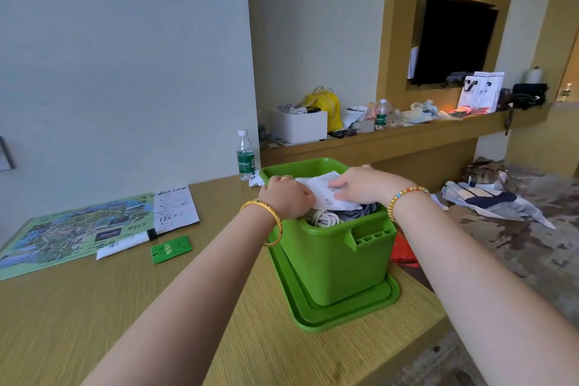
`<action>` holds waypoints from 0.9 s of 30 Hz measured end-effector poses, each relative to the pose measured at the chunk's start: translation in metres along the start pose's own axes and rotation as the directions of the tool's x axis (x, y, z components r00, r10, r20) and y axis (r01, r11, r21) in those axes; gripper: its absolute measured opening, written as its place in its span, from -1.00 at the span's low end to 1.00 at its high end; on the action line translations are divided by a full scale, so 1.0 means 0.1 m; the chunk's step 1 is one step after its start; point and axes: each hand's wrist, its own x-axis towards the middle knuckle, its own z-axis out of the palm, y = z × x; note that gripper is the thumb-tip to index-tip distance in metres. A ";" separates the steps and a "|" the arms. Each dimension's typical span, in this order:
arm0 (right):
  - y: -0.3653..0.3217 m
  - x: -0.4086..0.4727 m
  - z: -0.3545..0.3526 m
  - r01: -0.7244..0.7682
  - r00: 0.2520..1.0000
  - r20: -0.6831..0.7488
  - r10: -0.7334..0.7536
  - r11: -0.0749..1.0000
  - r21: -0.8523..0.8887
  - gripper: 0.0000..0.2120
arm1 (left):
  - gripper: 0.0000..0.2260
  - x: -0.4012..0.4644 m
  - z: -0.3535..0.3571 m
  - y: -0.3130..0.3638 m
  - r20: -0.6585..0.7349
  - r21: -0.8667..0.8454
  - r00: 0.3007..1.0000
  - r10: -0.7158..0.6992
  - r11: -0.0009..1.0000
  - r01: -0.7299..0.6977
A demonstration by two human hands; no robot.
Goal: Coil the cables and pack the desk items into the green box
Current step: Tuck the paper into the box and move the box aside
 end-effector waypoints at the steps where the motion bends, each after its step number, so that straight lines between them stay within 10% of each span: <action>1: -0.01 0.04 0.03 -0.012 1.000 -0.001 0.012 0.999 -0.049 -0.65 | -0.63 0.01 0.01 0.00 0.018 0.014 1.000 -0.005 1.000 0.004; 11: -0.13 0.21 0.01 -0.172 0.985 -0.019 0.171 0.976 -0.132 -0.58 | -0.73 -0.19 0.03 -0.28 -0.407 -0.262 0.912 -0.043 0.963 -0.071; 15: -0.57 0.05 -0.04 -0.006 0.929 -0.370 -0.016 0.998 -0.058 -0.54 | -0.72 -0.33 -0.01 -0.62 -0.471 -0.311 0.874 -0.122 0.950 -0.035; 21: -1.62 0.15 0.41 0.401 0.711 -0.652 -0.264 0.914 0.067 -0.60 | -0.65 -0.66 0.18 -1.30 -0.439 -0.277 0.870 -0.226 0.955 0.109; 27: -2.22 0.52 1.44 0.392 0.844 -0.466 -0.264 0.897 0.202 -0.60 | -0.60 -1.05 0.52 -2.16 -0.270 -0.236 0.876 -0.399 0.910 0.342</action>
